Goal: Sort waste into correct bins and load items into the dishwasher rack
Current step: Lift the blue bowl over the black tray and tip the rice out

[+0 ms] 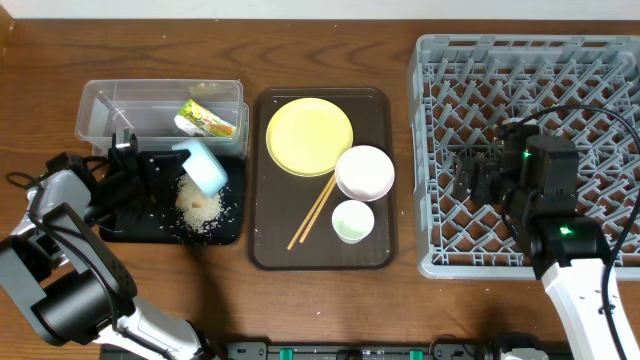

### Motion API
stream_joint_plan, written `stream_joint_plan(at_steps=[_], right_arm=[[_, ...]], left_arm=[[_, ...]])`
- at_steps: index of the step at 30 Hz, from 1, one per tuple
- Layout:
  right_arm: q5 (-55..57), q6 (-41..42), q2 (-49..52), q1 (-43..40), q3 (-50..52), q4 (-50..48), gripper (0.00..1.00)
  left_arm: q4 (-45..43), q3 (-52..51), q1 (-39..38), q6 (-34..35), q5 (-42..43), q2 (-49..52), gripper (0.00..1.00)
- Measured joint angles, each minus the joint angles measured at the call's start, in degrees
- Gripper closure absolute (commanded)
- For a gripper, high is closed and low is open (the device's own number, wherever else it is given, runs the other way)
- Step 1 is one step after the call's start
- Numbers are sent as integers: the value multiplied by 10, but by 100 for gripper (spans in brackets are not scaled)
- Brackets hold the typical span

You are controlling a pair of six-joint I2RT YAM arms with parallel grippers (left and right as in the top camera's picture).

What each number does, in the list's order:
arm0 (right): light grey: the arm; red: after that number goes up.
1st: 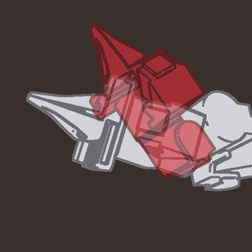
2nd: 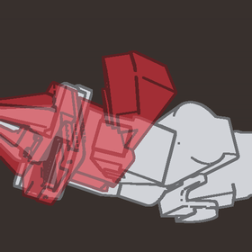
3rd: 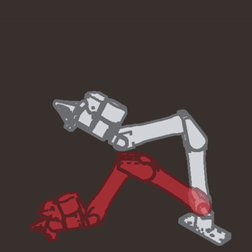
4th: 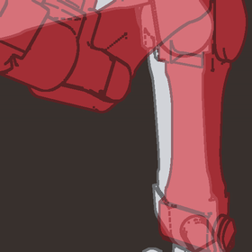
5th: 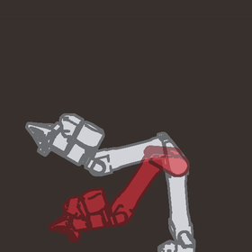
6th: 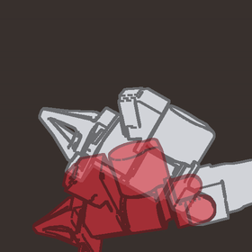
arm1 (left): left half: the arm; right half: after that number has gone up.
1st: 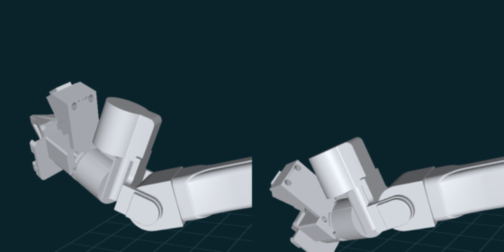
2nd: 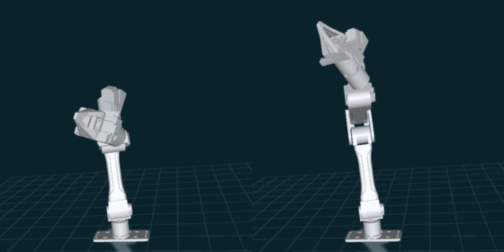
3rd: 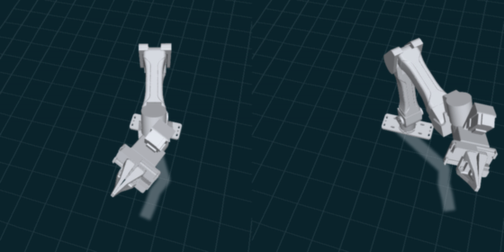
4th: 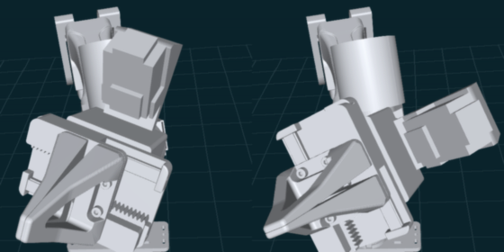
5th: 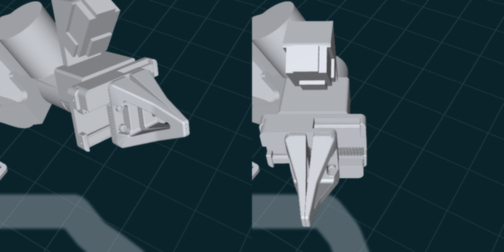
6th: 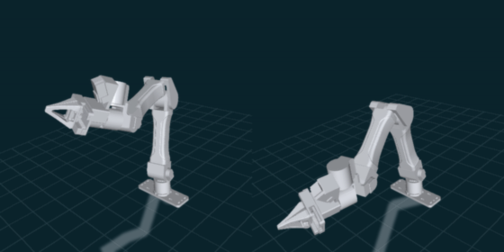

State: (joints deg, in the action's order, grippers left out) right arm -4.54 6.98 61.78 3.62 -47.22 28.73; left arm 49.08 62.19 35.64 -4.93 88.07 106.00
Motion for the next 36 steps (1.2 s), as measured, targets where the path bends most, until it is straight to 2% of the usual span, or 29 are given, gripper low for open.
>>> stream_joint_plan(at_steps=[18, 29, 36], right_arm=[[0, 0, 0, 0, 0, 0, 1], [0, 0, 0, 0, 0, -1, 1], [0, 0, 0, 0, 0, -1, 1]], left_arm=[[-18, 0, 0, 23, 0, 0, 94], [-33, 0, 0, 37, -68, 0, 94], [-40, 0, 0, -3, -16, 0, 94]])
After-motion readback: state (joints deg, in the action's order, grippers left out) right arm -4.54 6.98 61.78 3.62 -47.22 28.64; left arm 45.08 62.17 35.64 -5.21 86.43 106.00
